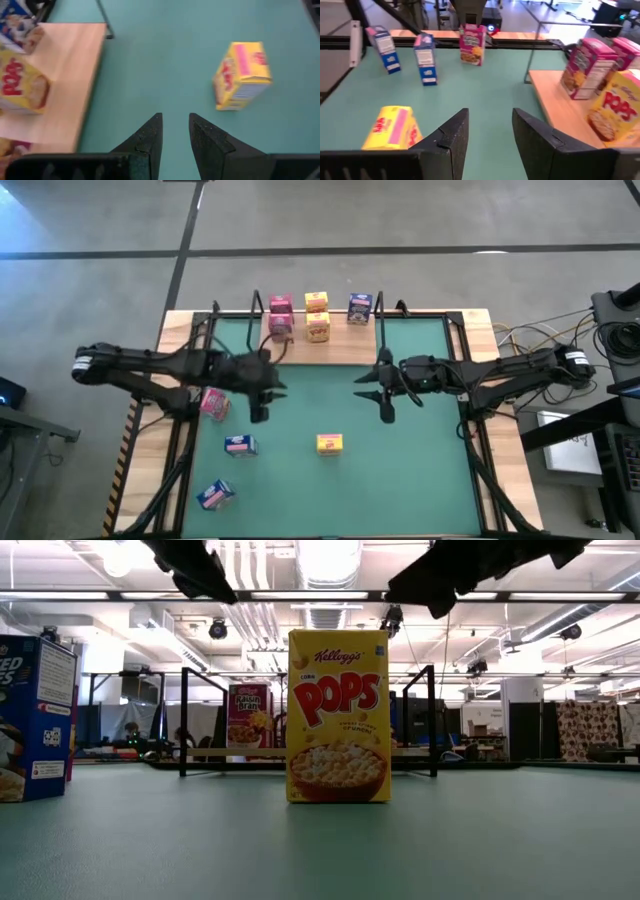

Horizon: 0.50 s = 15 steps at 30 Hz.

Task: Stack cereal on shelf
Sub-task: Put the yellow cereal box on the shelf aligned with the other yellow cereal boxes

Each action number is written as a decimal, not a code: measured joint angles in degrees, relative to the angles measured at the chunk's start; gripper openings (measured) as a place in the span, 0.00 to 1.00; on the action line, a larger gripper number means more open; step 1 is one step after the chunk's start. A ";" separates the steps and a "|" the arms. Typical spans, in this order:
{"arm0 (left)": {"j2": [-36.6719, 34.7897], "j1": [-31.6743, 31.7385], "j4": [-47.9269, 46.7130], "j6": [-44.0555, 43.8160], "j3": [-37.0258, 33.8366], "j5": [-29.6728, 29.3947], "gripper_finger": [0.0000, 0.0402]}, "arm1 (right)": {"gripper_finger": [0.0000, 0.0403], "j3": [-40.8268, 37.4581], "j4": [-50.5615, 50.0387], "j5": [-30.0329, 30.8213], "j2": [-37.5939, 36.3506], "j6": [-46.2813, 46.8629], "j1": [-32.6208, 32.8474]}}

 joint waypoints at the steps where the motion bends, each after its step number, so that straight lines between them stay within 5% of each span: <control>1: -0.09 -1.30 0.13 -0.70 -0.06 -0.79 0.19 | 0.35 0.20 -0.05 0.04 0.00 0.23 0.84; 8: 1.37 -10.27 4.05 -1.16 -1.82 -12.11 0.19 | 0.37 3.17 -0.14 2.76 0.00 2.94 7.28; 15: 1.45 -15.19 11.77 4.35 -5.90 -12.65 0.19 | 0.49 8.61 -3.85 12.34 5.62 3.77 13.22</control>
